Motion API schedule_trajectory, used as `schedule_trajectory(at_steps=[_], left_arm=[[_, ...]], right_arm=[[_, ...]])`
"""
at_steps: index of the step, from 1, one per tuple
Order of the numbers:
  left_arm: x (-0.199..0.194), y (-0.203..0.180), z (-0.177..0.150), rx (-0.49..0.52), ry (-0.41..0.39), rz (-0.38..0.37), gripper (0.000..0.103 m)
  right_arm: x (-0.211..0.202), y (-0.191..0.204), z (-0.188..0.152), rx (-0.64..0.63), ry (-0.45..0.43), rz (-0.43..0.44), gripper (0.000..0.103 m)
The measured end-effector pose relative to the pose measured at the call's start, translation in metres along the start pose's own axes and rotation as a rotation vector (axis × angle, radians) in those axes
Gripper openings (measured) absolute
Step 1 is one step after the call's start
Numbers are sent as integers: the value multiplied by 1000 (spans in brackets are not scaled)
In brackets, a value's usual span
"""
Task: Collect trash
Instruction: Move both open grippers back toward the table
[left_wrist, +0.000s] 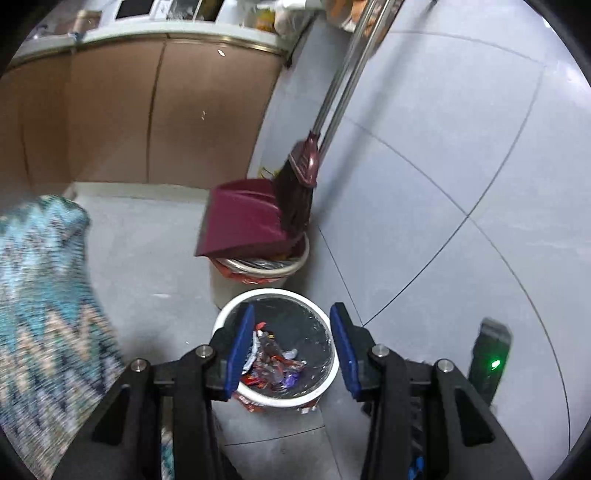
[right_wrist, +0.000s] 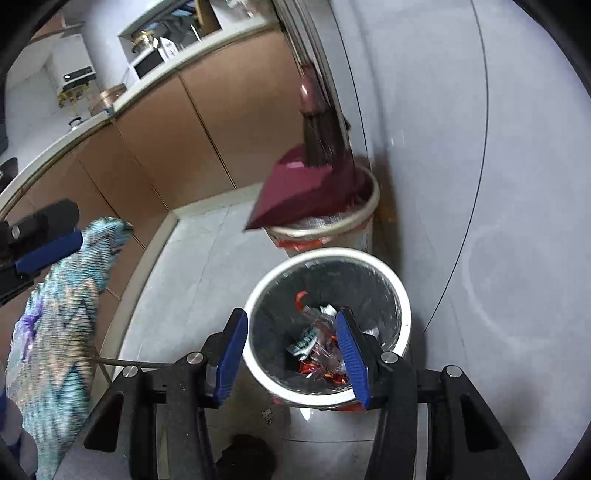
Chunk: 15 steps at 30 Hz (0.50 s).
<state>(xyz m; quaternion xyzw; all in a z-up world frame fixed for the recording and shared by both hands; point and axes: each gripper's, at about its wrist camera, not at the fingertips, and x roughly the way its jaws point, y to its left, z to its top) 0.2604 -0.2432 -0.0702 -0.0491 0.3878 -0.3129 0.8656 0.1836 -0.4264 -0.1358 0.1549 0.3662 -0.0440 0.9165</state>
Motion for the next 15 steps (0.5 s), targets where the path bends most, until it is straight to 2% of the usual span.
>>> schedule_trajectory(at_steps=[4,8,15], left_arm=[[-53,4,-11,-3,-56,24,41],[-116,12,-30,10,-132,97,41],[-211,36,-68,16,-205,202,41]], right_arm=[[-46,28,3,-39,-69,2,54],[-86,56,1,-92,-126,15,57],[-154,110,-11,-193,-211,73,60]])
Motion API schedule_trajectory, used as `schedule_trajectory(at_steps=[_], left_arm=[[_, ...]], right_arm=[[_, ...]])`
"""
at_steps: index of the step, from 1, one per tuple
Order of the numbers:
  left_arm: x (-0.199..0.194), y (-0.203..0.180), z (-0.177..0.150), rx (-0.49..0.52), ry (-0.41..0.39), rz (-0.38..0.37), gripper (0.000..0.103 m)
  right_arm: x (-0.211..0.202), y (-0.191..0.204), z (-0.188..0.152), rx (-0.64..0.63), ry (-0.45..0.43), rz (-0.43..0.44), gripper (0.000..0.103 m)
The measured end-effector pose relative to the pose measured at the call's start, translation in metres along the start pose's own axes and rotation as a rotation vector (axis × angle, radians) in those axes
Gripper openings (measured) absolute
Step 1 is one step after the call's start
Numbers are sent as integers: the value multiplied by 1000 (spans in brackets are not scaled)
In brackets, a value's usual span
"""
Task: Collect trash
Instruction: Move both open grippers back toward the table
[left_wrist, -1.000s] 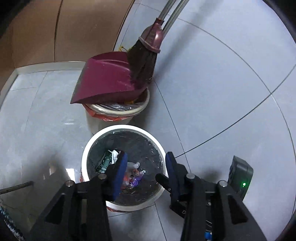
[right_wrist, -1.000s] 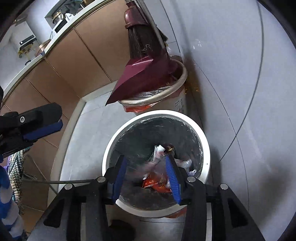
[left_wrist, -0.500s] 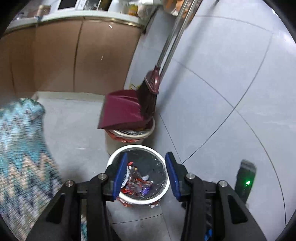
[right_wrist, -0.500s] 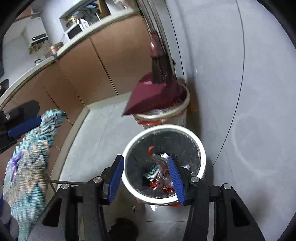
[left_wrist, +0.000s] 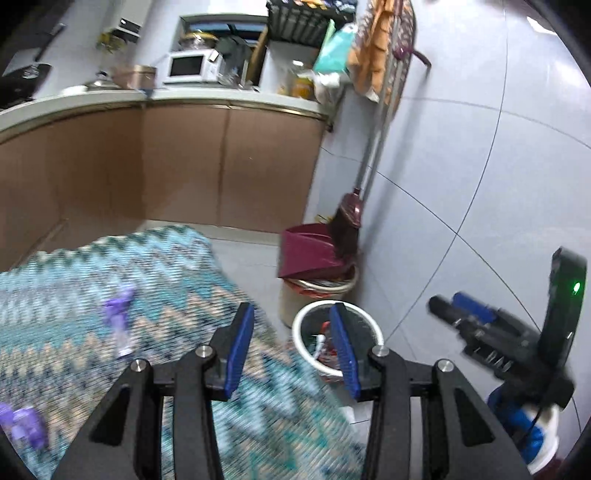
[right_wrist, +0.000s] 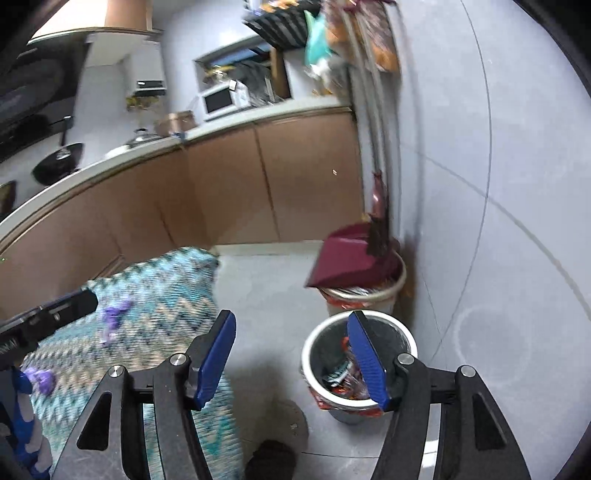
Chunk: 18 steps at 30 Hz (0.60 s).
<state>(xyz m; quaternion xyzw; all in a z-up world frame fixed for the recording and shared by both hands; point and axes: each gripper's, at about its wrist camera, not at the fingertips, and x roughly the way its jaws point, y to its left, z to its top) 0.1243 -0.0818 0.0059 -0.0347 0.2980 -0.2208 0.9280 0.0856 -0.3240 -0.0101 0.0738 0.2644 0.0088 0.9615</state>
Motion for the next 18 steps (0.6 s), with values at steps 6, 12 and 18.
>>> schedule_trajectory(at_steps=[6,12,18], left_arm=[[-79,33,-21,-16,-83,109,42],[-140,49,-43,-60,-143,218,52],[-181,48,-64,-58,-189,323,52]], right_arm=[[-44,39,1,-40,-46,53,62],[-78,71,-6,-87,-70,94,72],[-103,107,-16,-158,-83,149,77]])
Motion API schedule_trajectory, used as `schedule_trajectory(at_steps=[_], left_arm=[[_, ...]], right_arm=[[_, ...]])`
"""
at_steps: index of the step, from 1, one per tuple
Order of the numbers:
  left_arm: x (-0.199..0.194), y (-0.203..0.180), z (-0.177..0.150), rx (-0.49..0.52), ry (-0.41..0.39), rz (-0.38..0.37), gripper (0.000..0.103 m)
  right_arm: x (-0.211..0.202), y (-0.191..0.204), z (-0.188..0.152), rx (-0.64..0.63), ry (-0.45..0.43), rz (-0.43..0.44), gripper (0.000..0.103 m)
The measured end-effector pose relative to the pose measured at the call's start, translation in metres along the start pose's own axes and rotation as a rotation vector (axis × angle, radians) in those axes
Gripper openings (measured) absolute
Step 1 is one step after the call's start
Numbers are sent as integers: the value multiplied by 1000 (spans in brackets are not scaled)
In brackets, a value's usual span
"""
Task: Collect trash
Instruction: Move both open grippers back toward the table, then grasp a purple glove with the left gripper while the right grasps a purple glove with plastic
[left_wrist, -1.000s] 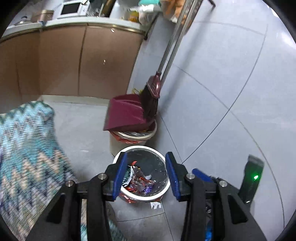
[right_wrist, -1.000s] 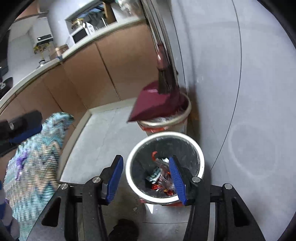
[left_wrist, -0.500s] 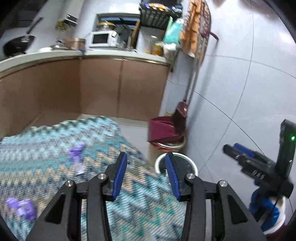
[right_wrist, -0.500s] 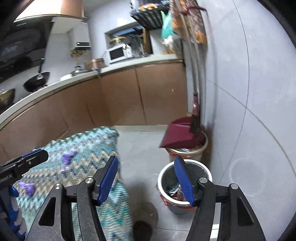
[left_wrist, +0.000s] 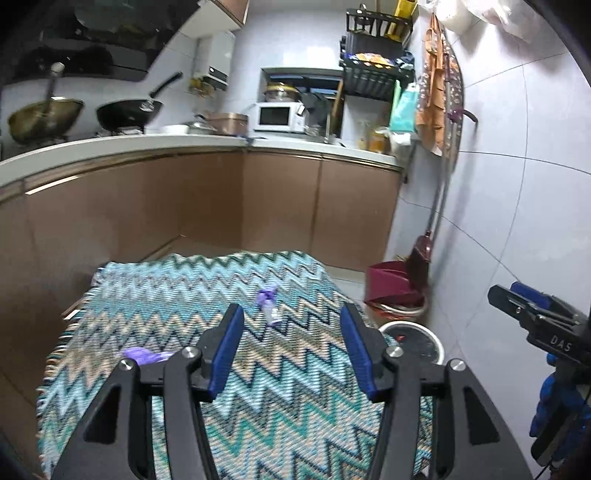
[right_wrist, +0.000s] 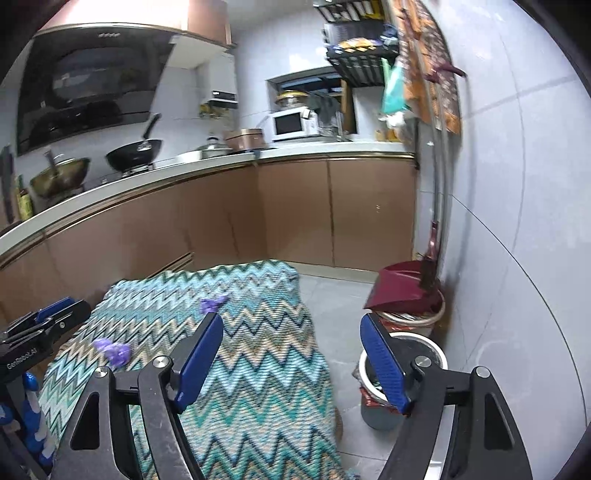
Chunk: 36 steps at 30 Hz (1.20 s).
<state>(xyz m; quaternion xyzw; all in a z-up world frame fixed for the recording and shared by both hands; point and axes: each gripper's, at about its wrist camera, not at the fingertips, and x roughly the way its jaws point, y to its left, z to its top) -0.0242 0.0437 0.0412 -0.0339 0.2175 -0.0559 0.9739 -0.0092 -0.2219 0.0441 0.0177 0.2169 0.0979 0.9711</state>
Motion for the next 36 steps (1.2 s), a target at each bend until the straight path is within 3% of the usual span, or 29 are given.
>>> schedule_trajectory(at_steps=[3,11,24,28,36], left_arm=[[-19,4,-6,8,-28,40,52],[-55,14,-19,12,-73,109,53],[-95,15,-24,8,-141,137,56],[-104,11,-24,22,-165,153,65],[-108,17,-19,19,-187,172,67]], right_arm=[[-6,14,-2,-20,-6,26,79],[-28,41,-7,-65,-45,48,102],[-65,61,-10,-98,-115,58,103],[-74,63,-8,-92,-144,63,103],[-74,68,-4,-94,-157,91,103]])
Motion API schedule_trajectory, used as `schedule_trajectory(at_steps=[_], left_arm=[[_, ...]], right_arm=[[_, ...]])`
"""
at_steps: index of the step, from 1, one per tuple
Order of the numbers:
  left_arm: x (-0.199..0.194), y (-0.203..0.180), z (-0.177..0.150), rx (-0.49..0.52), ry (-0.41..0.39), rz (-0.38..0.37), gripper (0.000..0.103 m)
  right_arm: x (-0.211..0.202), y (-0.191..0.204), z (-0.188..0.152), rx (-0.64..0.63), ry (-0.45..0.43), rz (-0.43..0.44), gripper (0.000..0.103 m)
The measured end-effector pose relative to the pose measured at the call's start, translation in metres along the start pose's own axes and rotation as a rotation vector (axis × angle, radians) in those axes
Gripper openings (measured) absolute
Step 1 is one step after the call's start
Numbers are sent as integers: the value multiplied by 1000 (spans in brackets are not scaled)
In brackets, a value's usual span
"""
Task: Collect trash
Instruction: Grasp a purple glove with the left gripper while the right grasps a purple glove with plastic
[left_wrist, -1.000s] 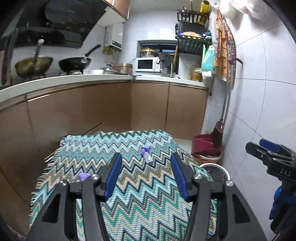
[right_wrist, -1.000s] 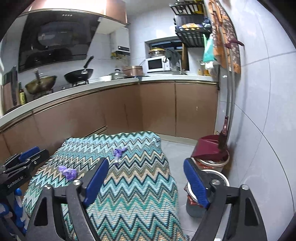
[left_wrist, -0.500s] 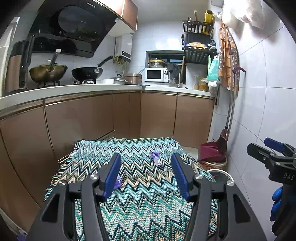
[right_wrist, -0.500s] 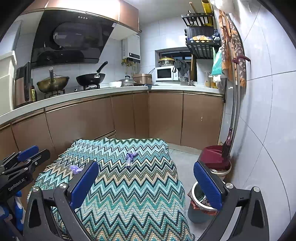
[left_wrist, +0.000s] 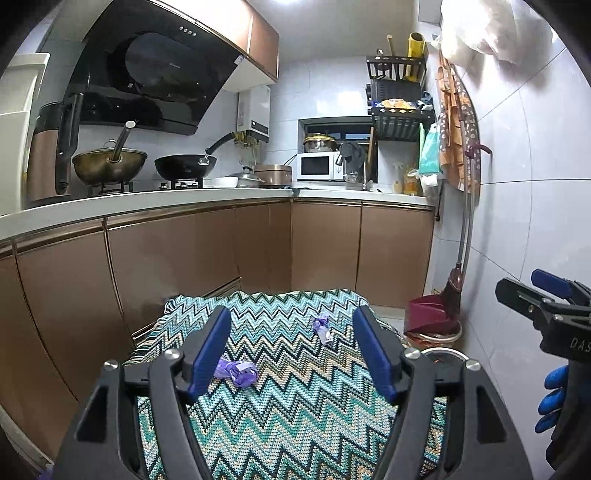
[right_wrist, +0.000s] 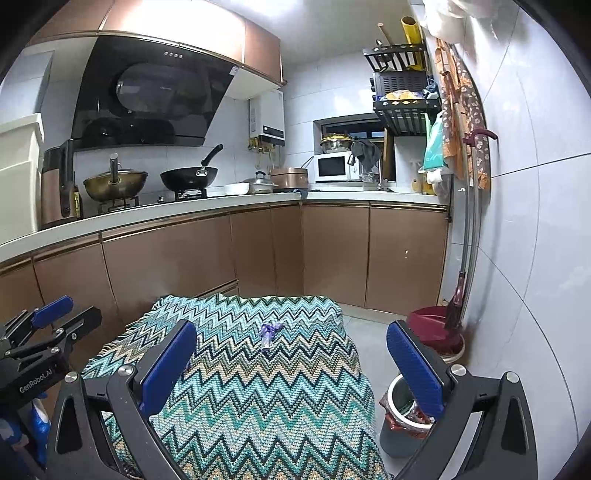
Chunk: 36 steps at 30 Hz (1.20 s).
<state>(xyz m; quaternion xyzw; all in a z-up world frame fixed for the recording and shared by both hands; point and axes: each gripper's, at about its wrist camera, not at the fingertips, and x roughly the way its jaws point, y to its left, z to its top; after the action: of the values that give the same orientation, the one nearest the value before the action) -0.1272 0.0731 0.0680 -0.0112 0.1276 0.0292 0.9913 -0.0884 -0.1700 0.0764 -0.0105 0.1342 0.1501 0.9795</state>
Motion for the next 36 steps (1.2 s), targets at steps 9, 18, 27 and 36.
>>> schedule_trajectory(at_steps=[9,18,27,36], left_arm=[[41,10,-11,-8,76,28,67],[119,50,-53,-79,232,49,67],[185,112,-114,-288,419,-9,67],[253,111,-127,-343,500,-72,67]], right_arm=[[54,7,-11,-35,119,33,103],[135,7,-35,-20,259,64,103],[225,13,-70,-27,411,108,103],[298,22,-78,-72,462,151,103]])
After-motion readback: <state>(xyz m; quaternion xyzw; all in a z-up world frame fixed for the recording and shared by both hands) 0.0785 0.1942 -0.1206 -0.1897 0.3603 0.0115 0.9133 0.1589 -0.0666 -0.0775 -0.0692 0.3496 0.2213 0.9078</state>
